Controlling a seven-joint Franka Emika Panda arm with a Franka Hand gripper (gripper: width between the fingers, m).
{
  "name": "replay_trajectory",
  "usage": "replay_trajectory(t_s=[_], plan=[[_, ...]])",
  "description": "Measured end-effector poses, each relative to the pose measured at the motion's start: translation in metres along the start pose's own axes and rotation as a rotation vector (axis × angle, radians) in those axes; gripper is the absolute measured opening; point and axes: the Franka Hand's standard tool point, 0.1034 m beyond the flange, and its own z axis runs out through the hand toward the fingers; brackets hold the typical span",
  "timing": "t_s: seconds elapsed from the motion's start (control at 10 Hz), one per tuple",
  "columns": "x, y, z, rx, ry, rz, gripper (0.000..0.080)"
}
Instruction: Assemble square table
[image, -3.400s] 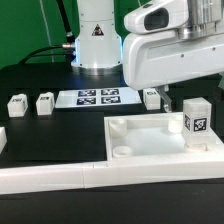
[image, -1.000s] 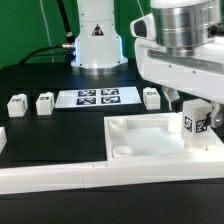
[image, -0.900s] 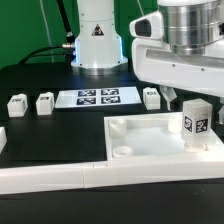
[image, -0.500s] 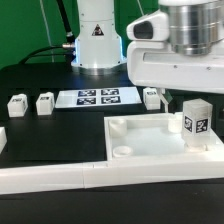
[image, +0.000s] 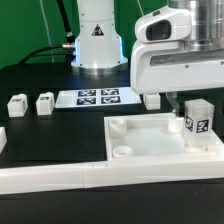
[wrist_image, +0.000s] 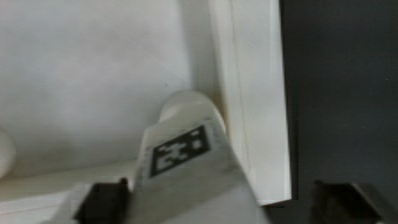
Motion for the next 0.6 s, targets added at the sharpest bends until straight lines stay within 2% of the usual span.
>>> replay_trajectory(t_s=[0.1, 0.2, 0.5, 0.6], plan=[[-0.0002, -0.0004, 0.0002, 0.001, -0.001, 0.039, 0.0388], [0.0003, 0.0014, 0.0002, -0.001, 0.000, 0.124, 0.0301], [0.0004, 0.0040, 0.0008, -0.003, -0.001, 0.326, 0.0298], [0.0000, 0.0047, 0.0015, 0.004, -0.005, 0.471, 0.0298]])
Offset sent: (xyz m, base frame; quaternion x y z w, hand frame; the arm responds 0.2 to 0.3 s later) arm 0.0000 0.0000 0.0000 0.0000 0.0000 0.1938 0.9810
